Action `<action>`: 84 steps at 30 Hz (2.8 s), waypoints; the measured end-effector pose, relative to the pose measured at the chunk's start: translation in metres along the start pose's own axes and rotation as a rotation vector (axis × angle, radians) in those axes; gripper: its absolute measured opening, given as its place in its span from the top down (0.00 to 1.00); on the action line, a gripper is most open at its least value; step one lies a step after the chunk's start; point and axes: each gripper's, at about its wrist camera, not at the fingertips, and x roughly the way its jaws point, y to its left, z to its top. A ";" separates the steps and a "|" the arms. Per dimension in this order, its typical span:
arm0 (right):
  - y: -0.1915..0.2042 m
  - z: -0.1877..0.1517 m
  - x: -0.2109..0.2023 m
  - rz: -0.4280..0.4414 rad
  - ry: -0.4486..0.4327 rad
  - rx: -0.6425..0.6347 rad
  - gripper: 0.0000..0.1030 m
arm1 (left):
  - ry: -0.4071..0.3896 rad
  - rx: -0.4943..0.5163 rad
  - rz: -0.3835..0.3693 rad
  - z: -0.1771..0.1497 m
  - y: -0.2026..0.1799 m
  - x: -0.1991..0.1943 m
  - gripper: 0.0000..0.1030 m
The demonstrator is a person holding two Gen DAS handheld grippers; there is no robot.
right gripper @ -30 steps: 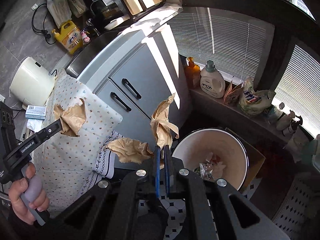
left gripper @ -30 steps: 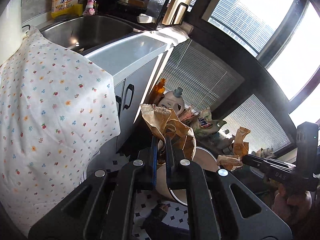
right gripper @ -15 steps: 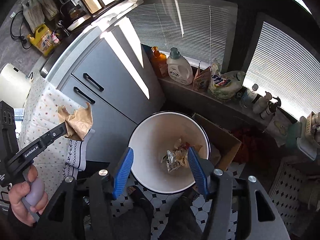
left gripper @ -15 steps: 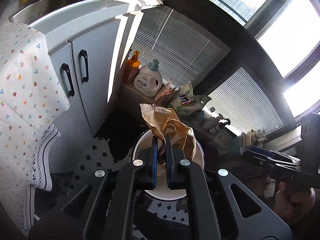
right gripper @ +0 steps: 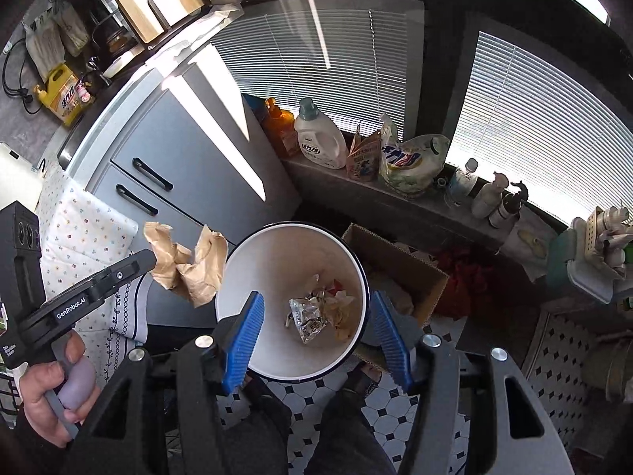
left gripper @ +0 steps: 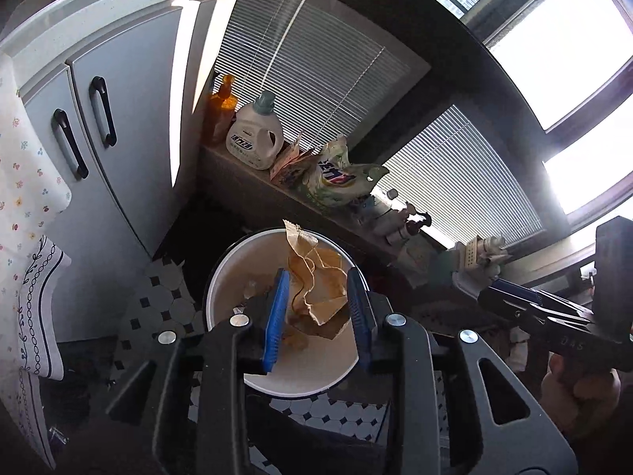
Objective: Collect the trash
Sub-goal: 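Carry both brown scraps down to the white bin and open both tools over it, then move both tools back up over the counter toward the remaining trash, then grasp the white toy block with the left tool while the right tool grasps the white plastic bag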
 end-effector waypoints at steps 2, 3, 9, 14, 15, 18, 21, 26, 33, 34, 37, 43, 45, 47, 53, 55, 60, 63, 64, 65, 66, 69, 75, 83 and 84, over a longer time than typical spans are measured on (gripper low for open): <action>0.002 0.001 0.001 0.000 -0.003 0.003 0.45 | -0.002 0.008 0.004 0.000 0.000 -0.003 0.59; 0.004 0.001 0.000 0.000 -0.006 0.003 0.44 | -0.002 0.006 0.007 0.001 0.001 -0.005 0.58; 0.028 0.007 -0.002 0.008 -0.032 -0.026 0.33 | -0.058 -0.012 0.057 0.005 0.020 -0.036 0.39; 0.063 0.013 -0.005 0.023 -0.067 -0.059 0.19 | -0.121 -0.040 0.114 0.005 0.044 -0.073 0.21; 0.071 0.014 -0.005 0.029 -0.075 -0.064 0.15 | -0.133 -0.048 0.125 0.004 0.050 -0.080 0.18; 0.098 0.016 -0.007 0.051 -0.097 -0.093 0.09 | -0.164 -0.076 0.156 0.001 0.068 -0.103 0.14; 0.127 0.019 -0.008 0.079 -0.103 -0.128 0.08 | -0.196 -0.114 0.186 -0.005 0.090 -0.127 0.13; 0.176 0.019 -0.008 0.123 -0.107 -0.183 0.08 | -0.252 -0.170 0.227 -0.016 0.123 -0.166 0.13; 0.242 0.017 -0.010 0.186 -0.125 -0.252 0.08 | -0.332 -0.235 0.286 -0.031 0.166 -0.219 0.13; 0.251 0.017 -0.010 0.195 -0.126 -0.263 0.08 | -0.342 -0.245 0.295 -0.034 0.173 -0.226 0.13; 0.278 0.014 -0.010 0.218 -0.127 -0.296 0.08 | -0.371 -0.276 0.323 -0.042 0.194 -0.247 0.13; 0.326 0.004 -0.008 0.247 -0.122 -0.361 0.08 | -0.419 -0.341 0.381 -0.061 0.235 -0.284 0.13; 0.340 0.001 -0.006 0.255 -0.119 -0.375 0.08 | -0.433 -0.363 0.395 -0.066 0.249 -0.295 0.13; 0.354 -0.002 -0.004 0.261 -0.117 -0.387 0.08 | -0.445 -0.385 0.409 -0.072 0.262 -0.304 0.13; 0.395 -0.010 0.000 0.277 -0.121 -0.418 0.08 | -0.469 -0.408 0.429 -0.083 0.295 -0.329 0.13; 0.408 -0.013 0.001 0.281 -0.124 -0.422 0.08 | -0.475 -0.416 0.433 -0.085 0.305 -0.335 0.15; 0.439 -0.022 0.004 0.288 -0.138 -0.422 0.08 | -0.468 -0.415 0.432 -0.087 0.334 -0.348 0.33; 0.455 -0.027 0.009 0.290 -0.142 -0.409 0.08 | -0.458 -0.408 0.436 -0.086 0.352 -0.354 0.41; 0.460 -0.029 0.011 0.290 -0.142 -0.404 0.08 | -0.455 -0.402 0.438 -0.086 0.357 -0.356 0.43; 0.465 -0.031 0.012 0.289 -0.142 -0.399 0.08 | -0.451 -0.395 0.439 -0.084 0.363 -0.357 0.45; 0.469 -0.033 0.013 0.287 -0.144 -0.393 0.08 | -0.447 -0.389 0.441 -0.083 0.368 -0.359 0.47; 0.477 -0.039 0.015 0.277 -0.147 -0.381 0.08 | -0.434 -0.379 0.437 -0.079 0.383 -0.360 0.52; 0.475 -0.038 0.016 0.230 -0.152 -0.331 0.08 | -0.398 -0.362 0.423 -0.064 0.409 -0.354 0.55; 0.473 -0.038 0.016 0.186 -0.153 -0.303 0.08 | -0.354 -0.347 0.394 -0.050 0.426 -0.333 0.68; 0.476 -0.038 0.016 0.187 -0.152 -0.307 0.08 | -0.350 -0.342 0.387 -0.049 0.426 -0.332 0.70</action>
